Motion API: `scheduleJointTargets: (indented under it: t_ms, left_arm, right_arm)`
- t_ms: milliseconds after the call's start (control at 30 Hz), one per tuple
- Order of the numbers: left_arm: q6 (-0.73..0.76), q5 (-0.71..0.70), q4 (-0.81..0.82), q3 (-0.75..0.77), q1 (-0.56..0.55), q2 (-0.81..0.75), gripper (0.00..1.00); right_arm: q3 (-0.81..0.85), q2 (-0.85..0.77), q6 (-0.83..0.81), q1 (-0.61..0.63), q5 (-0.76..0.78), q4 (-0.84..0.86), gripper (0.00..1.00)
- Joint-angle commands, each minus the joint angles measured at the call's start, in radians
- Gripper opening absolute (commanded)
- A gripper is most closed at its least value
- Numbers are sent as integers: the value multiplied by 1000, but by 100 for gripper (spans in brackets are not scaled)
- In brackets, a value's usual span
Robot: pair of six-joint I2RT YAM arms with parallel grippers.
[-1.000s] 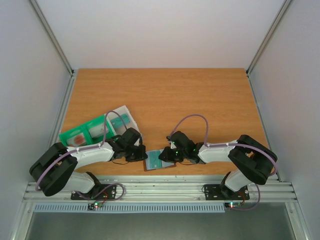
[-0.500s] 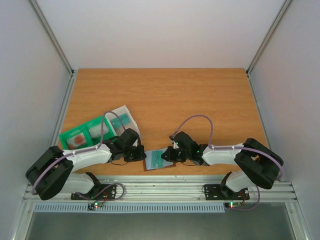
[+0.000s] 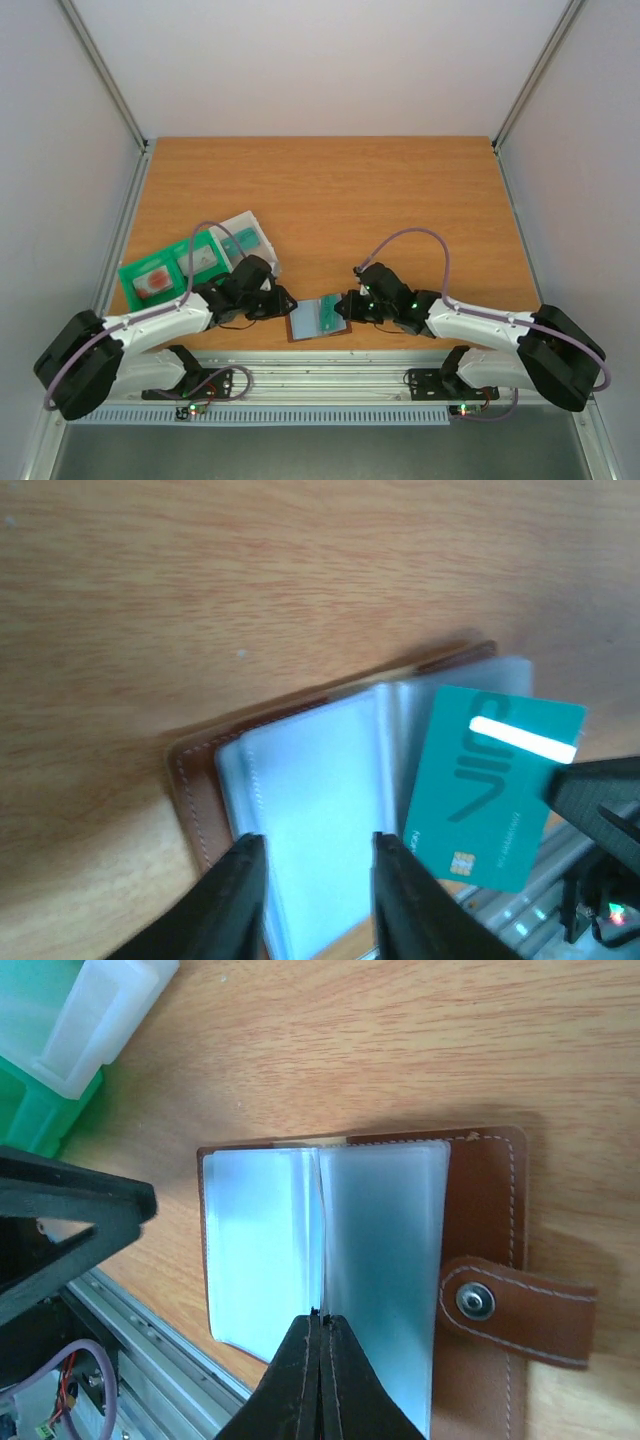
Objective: Take the credit cards out of the card holder
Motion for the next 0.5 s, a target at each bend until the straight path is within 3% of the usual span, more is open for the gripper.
scheduleJointTargets:
  t_ms: [0, 233, 467]
  left_arm:
    - [-38, 11, -5, 3, -7, -101, 39]
    - [-131, 23, 40, -17, -7, -315, 71]
    - [-256, 79, 215, -81, -6, -420, 76]
  right_arm:
    - [23, -65, 16, -3, 27, -90, 1]
    - [56, -191, 45, -3, 6, -136, 1]
    - [80, -308, 120, -3, -41, -95, 1]
